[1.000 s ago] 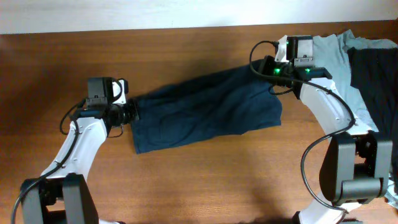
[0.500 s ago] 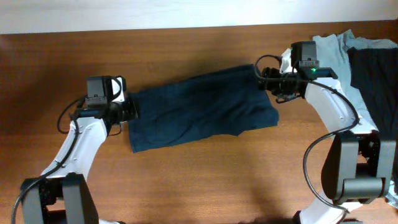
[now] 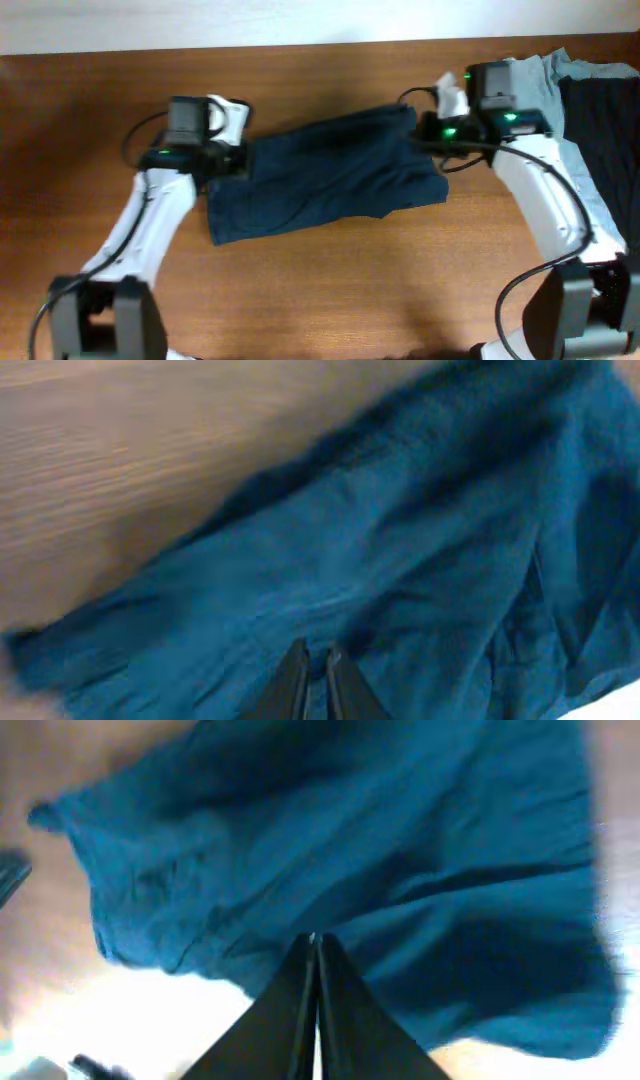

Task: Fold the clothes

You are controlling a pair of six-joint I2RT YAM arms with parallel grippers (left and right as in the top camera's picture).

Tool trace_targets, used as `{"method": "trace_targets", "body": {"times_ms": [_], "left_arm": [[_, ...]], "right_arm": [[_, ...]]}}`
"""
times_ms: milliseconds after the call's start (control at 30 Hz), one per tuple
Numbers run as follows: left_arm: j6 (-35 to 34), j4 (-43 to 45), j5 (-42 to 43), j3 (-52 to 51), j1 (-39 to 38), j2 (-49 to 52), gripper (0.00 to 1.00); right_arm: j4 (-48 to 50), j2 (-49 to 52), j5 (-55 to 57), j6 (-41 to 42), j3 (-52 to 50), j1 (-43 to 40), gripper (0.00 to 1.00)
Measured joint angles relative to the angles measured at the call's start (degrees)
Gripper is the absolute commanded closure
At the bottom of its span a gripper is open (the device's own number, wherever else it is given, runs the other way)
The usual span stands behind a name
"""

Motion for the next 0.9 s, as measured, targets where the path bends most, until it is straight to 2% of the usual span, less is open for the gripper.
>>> {"method": "trace_targets", "body": {"times_ms": [133, 267, 467, 633, 767, 833, 900], "left_arm": [[3.4, 5.0, -1.7, 0.0, -1.8, 8.3, 0.94], [4.4, 8.7, -4.0, 0.0, -1.1, 14.0, 0.94], [3.0, 11.2, -11.6, 0.0, 1.4, 17.1, 0.93], [0.4, 11.5, -14.4, 0.0, 5.4, 17.3, 0.94], [-0.7, 4.8, -15.9, 4.0, 8.1, 17.6, 0.89], [-0.9, -2.1, -15.5, 9.6, 8.2, 17.6, 0.82], [-1.0, -7.9, -14.0, 16.4, 8.1, 17.5, 0.80]], "right_arm": [[-5.2, 5.5, 3.3, 1.9, 0.1, 5.4, 0.96], [-9.3, 11.1, 9.0, 3.1, 0.0, 6.3, 0.96], [-12.3, 15.6, 19.2, 3.1, 0.0, 6.3, 0.96], [-17.8, 17.6, 28.3, 5.2, 0.0, 6.0, 0.96], [-23.0, 17.6, 33.9, 6.8, 0.1, 3.8, 0.96], [-24.4, 17.4, 33.5, 6.7, 0.6, 2.8, 0.96], [-23.7, 15.9, 29.8, 4.5, 1.9, 2.1, 0.96]]}}
